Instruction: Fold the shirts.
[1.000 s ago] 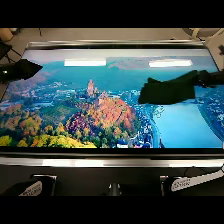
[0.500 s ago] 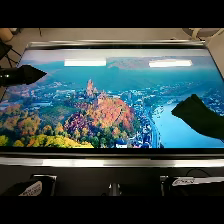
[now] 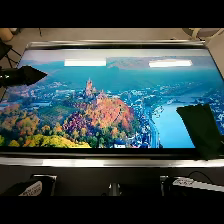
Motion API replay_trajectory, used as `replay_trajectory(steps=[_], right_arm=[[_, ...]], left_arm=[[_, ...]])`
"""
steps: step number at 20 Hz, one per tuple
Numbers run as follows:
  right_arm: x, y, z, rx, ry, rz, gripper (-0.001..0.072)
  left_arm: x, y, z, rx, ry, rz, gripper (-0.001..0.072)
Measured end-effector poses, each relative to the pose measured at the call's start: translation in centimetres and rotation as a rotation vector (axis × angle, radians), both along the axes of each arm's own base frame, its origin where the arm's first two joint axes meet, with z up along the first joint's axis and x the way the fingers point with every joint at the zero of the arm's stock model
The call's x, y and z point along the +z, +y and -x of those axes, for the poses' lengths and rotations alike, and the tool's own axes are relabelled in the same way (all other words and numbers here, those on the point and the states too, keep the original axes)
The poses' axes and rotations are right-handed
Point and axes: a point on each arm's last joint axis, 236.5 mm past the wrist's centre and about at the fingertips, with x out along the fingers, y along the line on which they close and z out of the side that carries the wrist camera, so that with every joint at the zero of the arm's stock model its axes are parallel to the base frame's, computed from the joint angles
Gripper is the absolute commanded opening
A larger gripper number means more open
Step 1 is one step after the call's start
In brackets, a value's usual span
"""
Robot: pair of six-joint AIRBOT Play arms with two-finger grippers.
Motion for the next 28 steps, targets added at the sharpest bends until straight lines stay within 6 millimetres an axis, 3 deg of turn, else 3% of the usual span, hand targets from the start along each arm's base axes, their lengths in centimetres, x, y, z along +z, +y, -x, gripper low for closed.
replay_trajectory(steps=[4, 8, 10, 12, 13, 15, 17, 19, 21, 22, 23, 24, 25, 26, 27, 28], right_arm=[[-1.8, 2.9, 2.2, -0.038, 0.034, -0.014, 0.0024], [-2.4, 3.4, 3.2, -0.042, 0.048, 0.007, 0.0039], [-2.5, 3.4, 3.2, -0.042, 0.048, 0.011, 0.0191], [-2.2, 2.9, 3.1, -0.023, 0.04, 0.026, 0.0437], [-1.5, 2.1, 2.8, 0.004, 0.027, 0.047, 0.0446], [1.1, -0.6, 1.6, 0.062, -0.01, 0.116, 0.0458], [5.9, -5.1, -1.1, 0.097, -0.098, 0.269, 0.049], [12.7, -9.8, -5.3, 0.144, -0.245, 0.482, 0.0489], [21.4, -12.0, -11.4, 0.248, -0.447, 0.711, 0.0488], [25.1, -11.6, -14.3, 0.309, -0.534, 0.797, 0.0485], [28.1, -10.1, -17.3, 0.38, -0.615, 0.851, 0.0484], [29.7, -7.7, -19.9, 0.452, -0.674, 0.86, 0.0482], [30.1, -4.8, -22.2, 0.523, -0.711, 0.832, 0.0483], [29.1, -1.3, -24.1, 0.603, -0.718, 0.765, 0.0513], [27.0, 2.2, -25.3, 0.686, -0.693, 0.669, 0.0592], [24.6, 5.5, -25.7, 0.764, -0.644, 0.564, 0.0602]], left_arm=[[0.0, -0.1, 0.0, -0.003, 0.001, 0.004, 0.0031], [0.0, -0.1, 0.1, -0.003, 0.002, 0.005, 0.0032], [0.1, -0.1, 0.1, -0.003, 0.002, 0.006, 0.0032], [0.1, -0.1, 0.1, -0.003, 0.002, 0.006, 0.0032], [0.1, -0.1, 0.1, -0.003, 0.001, 0.006, 0.0032], [0.2, 0.0, -0.2, 0.005, -0.007, 0.006, 0.0031], [0.7, 0.3, -0.8, 0.027, -0.034, 0.007, 0.003], [1.8, 0.8, -1.8, 0.055, -0.084, -0.007, 0.0029], [2.6, 1.3, -3.3, 0.07, -0.127, -0.093, 0.0029], [2.6, 1.6, -4.1, 0.08, -0.132, -0.159, 0.0029], [2.0, 2.1, -5.0, 0.094, -0.121, -0.247, 0.0031], [1.1, 2.6, -5.7, 0.106, -0.097, -0.335, 0.0042], [-0.3, 3.2, -6.4, 0.118, -0.056, -0.427, 0.0201], [-2.0, 3.5, -6.8, 0.121, -0.003, -0.501, 0.0482], [-3.8, 3.5, -6.7, 0.114, 0.06, -0.553, 0.0602], [-6.0, 3.5, -6.2, 0.1, 0.144, -0.591, 0.0603]])
